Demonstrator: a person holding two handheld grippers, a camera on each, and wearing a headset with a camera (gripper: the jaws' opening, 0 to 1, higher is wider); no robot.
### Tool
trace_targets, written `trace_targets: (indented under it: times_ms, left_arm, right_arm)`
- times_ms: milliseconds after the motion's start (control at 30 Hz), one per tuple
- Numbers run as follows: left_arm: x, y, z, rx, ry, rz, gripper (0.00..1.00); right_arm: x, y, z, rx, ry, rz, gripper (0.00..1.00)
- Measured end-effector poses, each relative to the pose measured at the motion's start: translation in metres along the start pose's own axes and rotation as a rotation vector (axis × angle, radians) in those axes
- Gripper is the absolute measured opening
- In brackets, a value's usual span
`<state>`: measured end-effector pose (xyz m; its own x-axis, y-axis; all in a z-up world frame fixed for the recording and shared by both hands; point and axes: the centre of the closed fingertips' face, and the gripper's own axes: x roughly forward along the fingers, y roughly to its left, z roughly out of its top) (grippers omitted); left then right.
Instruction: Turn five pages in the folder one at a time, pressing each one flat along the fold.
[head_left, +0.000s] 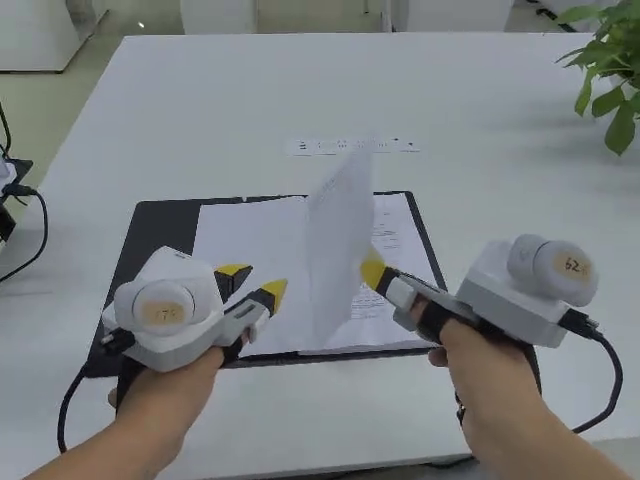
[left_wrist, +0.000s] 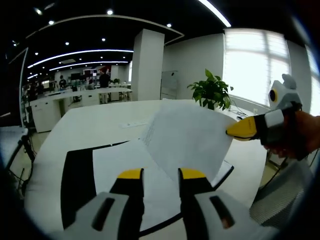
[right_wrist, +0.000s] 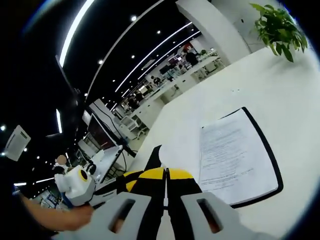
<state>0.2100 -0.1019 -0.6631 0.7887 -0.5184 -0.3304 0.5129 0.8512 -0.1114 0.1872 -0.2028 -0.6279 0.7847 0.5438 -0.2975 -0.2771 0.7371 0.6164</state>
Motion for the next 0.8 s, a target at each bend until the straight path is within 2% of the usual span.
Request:
trace_targets:
  times_ms: [33,67,367,567,800]
  left_arm:
    - [-0.001,0.002,0.000,-0.002,-0.001,0.002,0.26]
    - [-0.006,0.008,0.001,-0.007,-0.006,0.011,0.26]
    - [-0.034,0.048,-0.001,-0.027,-0.015,0.074,0.26]
    - [-0.052,0.070,-0.006,-0.040,-0.014,0.111,0.25]
    - [-0.066,0.085,-0.015,-0.057,-0.009,0.142,0.24]
  right_arm:
    - [0.002,0.003,0.000,-0.007,0.003,0.006,0.00]
    - [0.008,0.011,-0.003,-0.037,0.014,0.017,0.00]
    - [0.041,0.045,-0.022,-0.103,0.079,0.050,0.00]
    - [0.059,0.053,-0.040,-0.137,0.127,0.042,0.00]
    - [0.081,0.056,-0.064,-0.192,0.196,0.028,0.00]
